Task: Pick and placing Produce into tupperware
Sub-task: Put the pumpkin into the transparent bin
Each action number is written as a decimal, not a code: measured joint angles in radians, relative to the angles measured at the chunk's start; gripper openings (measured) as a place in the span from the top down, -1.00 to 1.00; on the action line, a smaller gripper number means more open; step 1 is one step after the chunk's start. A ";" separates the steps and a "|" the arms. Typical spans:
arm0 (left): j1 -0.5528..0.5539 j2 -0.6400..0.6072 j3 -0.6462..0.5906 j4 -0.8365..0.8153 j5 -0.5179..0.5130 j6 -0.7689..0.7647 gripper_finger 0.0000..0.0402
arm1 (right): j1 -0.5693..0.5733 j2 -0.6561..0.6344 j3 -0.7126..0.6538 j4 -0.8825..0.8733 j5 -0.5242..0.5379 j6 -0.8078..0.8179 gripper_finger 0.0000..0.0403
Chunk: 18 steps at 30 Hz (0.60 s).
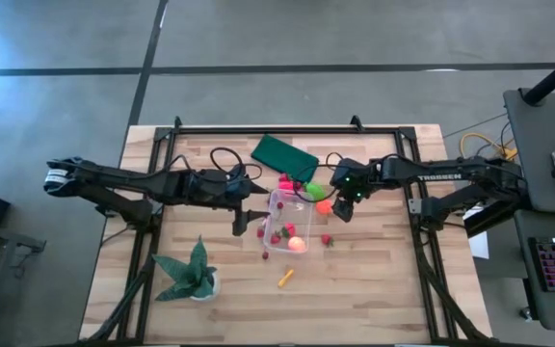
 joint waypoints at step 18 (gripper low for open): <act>0.011 -0.022 -0.002 -0.029 0.001 0.053 -0.41 | 0.003 0.027 -0.074 0.116 0.137 -0.089 -0.56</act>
